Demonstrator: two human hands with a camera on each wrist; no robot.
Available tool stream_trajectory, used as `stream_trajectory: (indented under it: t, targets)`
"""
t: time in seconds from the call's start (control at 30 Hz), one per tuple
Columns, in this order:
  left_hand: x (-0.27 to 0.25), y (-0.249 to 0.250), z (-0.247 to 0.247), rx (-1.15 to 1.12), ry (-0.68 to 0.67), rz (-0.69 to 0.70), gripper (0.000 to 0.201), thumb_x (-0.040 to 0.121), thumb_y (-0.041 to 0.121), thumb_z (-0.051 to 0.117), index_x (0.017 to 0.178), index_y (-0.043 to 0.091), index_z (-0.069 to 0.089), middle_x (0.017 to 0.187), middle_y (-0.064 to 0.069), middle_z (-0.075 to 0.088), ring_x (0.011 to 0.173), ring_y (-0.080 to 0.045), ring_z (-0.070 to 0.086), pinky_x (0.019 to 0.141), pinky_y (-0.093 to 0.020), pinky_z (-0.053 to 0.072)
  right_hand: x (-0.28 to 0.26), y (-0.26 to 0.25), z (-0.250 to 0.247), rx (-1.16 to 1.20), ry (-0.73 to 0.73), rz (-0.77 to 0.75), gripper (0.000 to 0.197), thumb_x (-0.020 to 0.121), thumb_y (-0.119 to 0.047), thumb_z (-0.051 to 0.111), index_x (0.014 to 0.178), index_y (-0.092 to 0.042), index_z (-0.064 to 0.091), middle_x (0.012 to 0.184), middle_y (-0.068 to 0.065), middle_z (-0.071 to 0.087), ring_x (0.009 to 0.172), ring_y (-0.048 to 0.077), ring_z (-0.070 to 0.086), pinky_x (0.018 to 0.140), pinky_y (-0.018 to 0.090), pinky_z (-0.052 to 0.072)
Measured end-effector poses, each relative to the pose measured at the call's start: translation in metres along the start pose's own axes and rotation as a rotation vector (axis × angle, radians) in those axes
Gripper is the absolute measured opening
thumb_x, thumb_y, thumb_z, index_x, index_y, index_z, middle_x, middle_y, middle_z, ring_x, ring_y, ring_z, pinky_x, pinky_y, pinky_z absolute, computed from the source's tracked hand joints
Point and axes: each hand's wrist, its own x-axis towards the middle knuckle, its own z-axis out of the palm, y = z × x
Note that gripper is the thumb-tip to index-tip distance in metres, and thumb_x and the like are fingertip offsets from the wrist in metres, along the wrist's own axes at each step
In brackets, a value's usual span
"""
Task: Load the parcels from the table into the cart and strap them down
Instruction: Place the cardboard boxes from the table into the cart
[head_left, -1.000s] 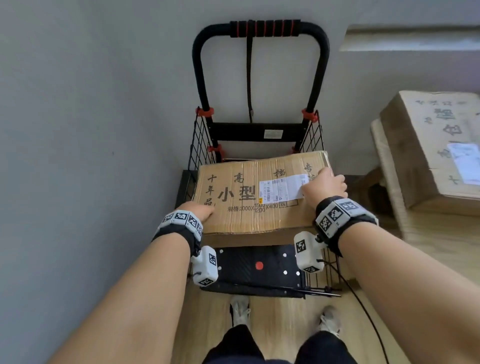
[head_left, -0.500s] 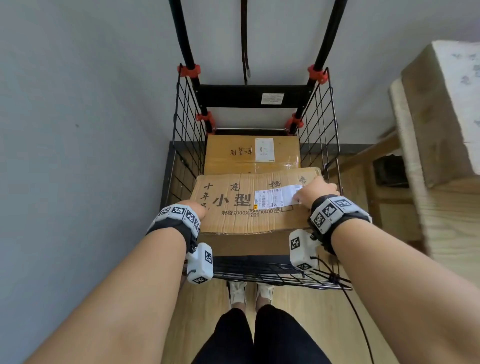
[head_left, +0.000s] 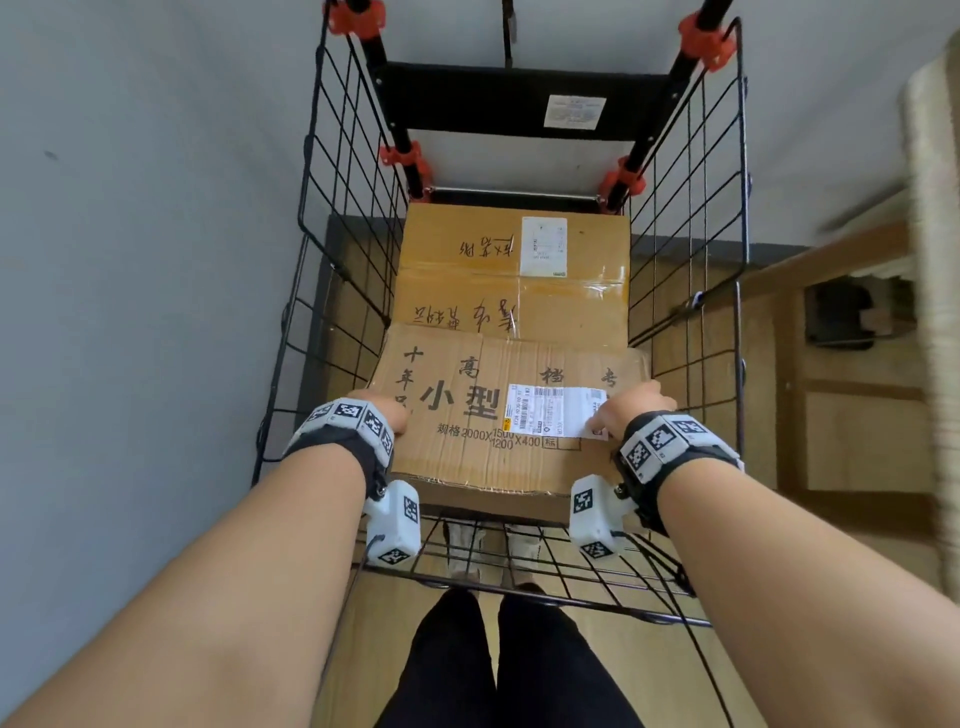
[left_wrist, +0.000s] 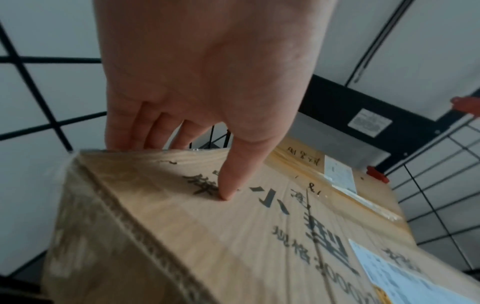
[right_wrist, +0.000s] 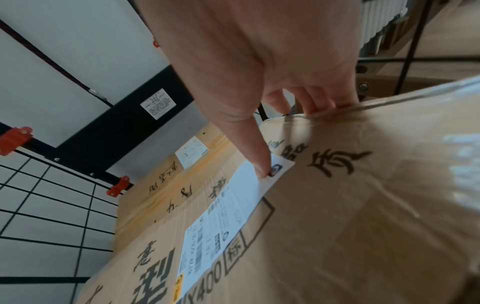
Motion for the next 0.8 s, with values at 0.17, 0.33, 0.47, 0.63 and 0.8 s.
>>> stream_trajectory:
  t: [0.17, 0.33, 0.47, 0.63, 0.8]
  targets:
    - [0.035, 0.006, 0.013, 0.225, -0.126, 0.082, 0.017, 0.098, 0.023, 0.043, 0.101, 0.012, 0.056, 0.1, -0.011, 0.055, 0.089, -0.019, 0.046, 0.079, -0.026, 0.039, 0.015, 0.001, 0.011, -0.073, 0.02, -0.002, 0.068, 0.067, -0.028, 0.086, 0.12, -0.004, 0.053, 0.121, 0.012, 0.059, 0.115, 0.027, 0.055, 0.096, 0.036, 0.047]
    - [0.063, -0.002, 0.025, 0.214, -0.082, 0.115, 0.023, 0.095, 0.029, 0.052, 0.103, 0.009, 0.061, 0.087, -0.004, 0.061, 0.085, -0.021, 0.052, 0.07, -0.024, 0.045, 0.037, -0.001, 0.033, 0.044, -0.045, 0.008, 0.068, 0.066, -0.022, 0.083, 0.123, -0.006, 0.05, 0.114, 0.015, 0.063, 0.102, 0.033, 0.062, 0.087, 0.045, 0.054]
    - [0.07, 0.012, 0.021, 0.157, -0.124, 0.09, 0.038, 0.1, 0.024, 0.045, 0.131, 0.003, 0.053, 0.109, -0.013, 0.056, 0.092, -0.02, 0.045, 0.078, -0.028, 0.036, 0.048, -0.003, 0.043, 0.086, -0.08, 0.036, 0.07, 0.073, -0.019, 0.079, 0.131, -0.003, 0.043, 0.121, 0.017, 0.059, 0.106, 0.034, 0.062, 0.088, 0.044, 0.054]
    - [0.09, 0.022, 0.029, 0.15, -0.162, 0.102, 0.039, 0.102, 0.019, 0.04, 0.135, 0.0, 0.049, 0.127, -0.014, 0.055, 0.095, -0.018, 0.041, 0.08, -0.025, 0.033, 0.061, -0.004, 0.055, 0.089, -0.098, 0.025, 0.07, 0.083, -0.024, 0.069, 0.139, -0.003, 0.032, 0.125, 0.017, 0.055, 0.109, 0.034, 0.058, 0.083, 0.039, 0.052]
    - [0.105, 0.017, 0.047, 0.158, -0.106, 0.152, 0.04, 0.1, 0.02, 0.045, 0.137, 0.007, 0.048, 0.138, -0.012, 0.052, 0.119, -0.026, 0.054, 0.1, -0.031, 0.042, 0.075, -0.003, 0.067, 0.098, -0.131, 0.001, 0.07, 0.083, -0.024, 0.07, 0.137, -0.001, 0.032, 0.125, 0.017, 0.056, 0.109, 0.033, 0.059, 0.089, 0.038, 0.05]
